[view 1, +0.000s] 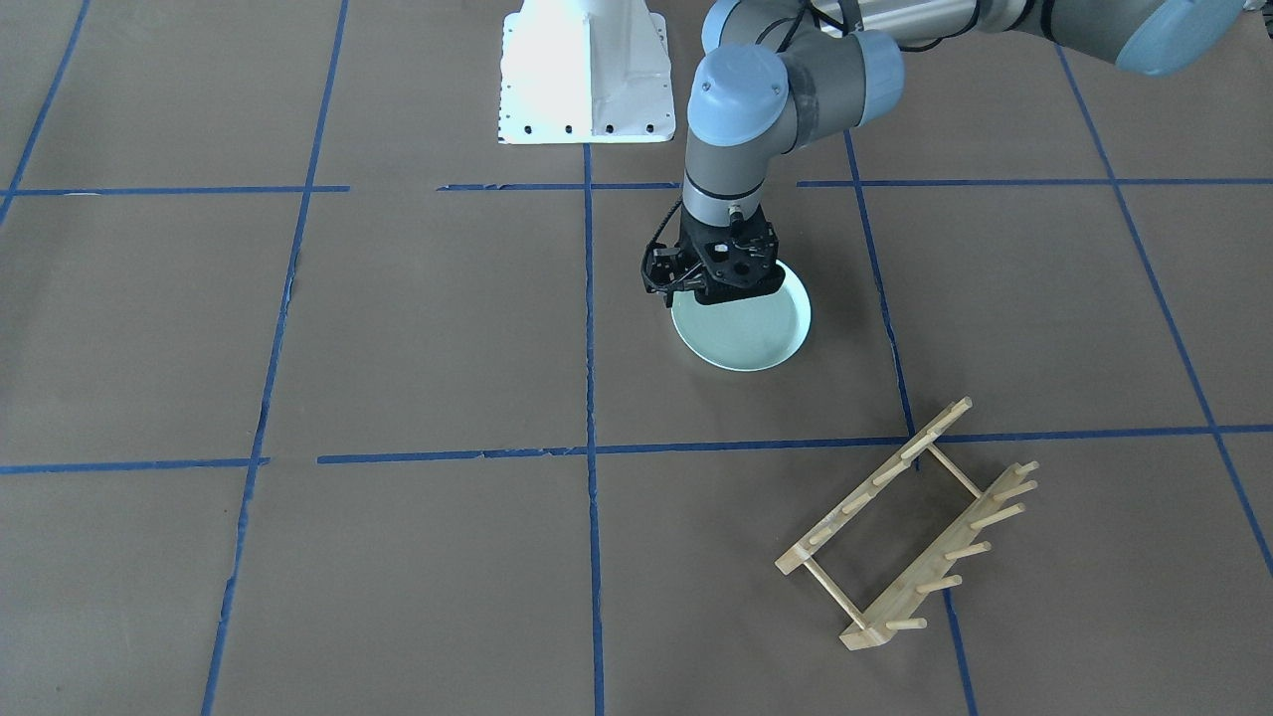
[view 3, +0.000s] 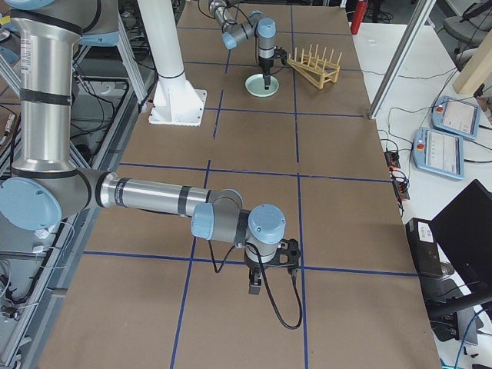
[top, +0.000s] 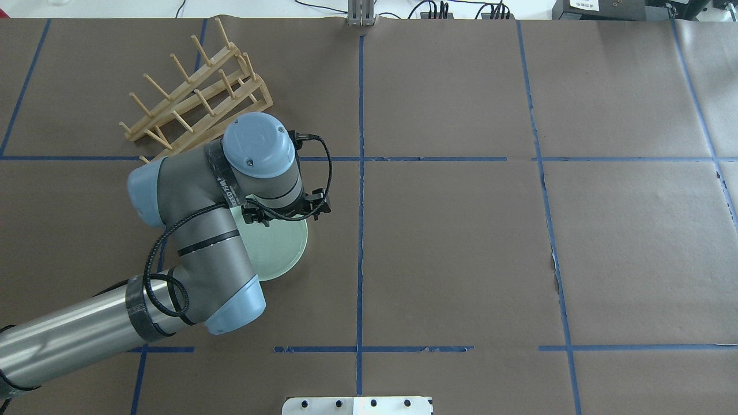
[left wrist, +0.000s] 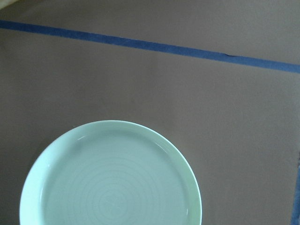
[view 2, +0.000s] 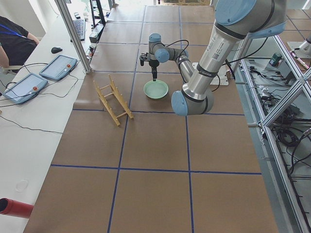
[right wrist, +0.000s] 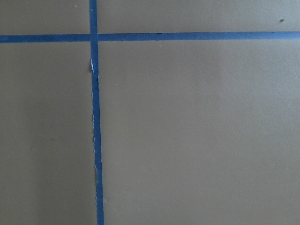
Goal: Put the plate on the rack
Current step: 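Move the left gripper down to the rim of the pale green plate, then close the left gripper on the plate rim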
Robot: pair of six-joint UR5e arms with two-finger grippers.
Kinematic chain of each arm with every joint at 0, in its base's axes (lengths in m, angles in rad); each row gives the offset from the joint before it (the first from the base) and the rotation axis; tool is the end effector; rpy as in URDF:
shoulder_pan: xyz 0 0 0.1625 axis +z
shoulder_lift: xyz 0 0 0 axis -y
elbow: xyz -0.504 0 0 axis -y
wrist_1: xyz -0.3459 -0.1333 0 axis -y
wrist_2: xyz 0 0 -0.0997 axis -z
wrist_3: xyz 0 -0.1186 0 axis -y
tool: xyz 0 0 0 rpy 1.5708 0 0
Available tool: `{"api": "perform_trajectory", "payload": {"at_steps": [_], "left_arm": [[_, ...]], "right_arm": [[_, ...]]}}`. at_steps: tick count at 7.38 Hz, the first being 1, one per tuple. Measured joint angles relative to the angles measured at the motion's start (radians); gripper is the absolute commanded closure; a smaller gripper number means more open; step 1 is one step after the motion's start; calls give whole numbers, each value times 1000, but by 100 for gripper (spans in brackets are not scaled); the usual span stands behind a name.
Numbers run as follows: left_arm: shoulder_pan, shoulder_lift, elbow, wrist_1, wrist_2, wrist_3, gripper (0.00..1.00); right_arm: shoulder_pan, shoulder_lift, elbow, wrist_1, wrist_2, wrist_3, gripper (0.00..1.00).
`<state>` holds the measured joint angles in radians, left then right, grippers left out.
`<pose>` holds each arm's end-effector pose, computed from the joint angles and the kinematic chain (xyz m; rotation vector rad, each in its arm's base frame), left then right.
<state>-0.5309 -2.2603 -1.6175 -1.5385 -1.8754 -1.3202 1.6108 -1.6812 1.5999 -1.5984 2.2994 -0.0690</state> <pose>0.5767 -0.4519 0.3408 -0.0039 0.7574 -0.1596 0.0694 -0.3762 0.7903 -0.0642 -0.7324 0.0120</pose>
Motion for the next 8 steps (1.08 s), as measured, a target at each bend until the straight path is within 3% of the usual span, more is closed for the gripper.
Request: {"api": "perform_trajectory", "payload": {"at_steps": [2, 5, 8], "left_arm": [[24, -11, 62, -63, 29, -34, 0], [29, -9, 81, -86, 39, -49, 11], [29, -7, 89, -94, 39, -47, 47]], "right_arm": [[0, 0, 0, 0, 0, 0, 0], [1, 0, 0, 0, 0, 0, 0], [0, 0, 0, 0, 0, 0, 0]]}}
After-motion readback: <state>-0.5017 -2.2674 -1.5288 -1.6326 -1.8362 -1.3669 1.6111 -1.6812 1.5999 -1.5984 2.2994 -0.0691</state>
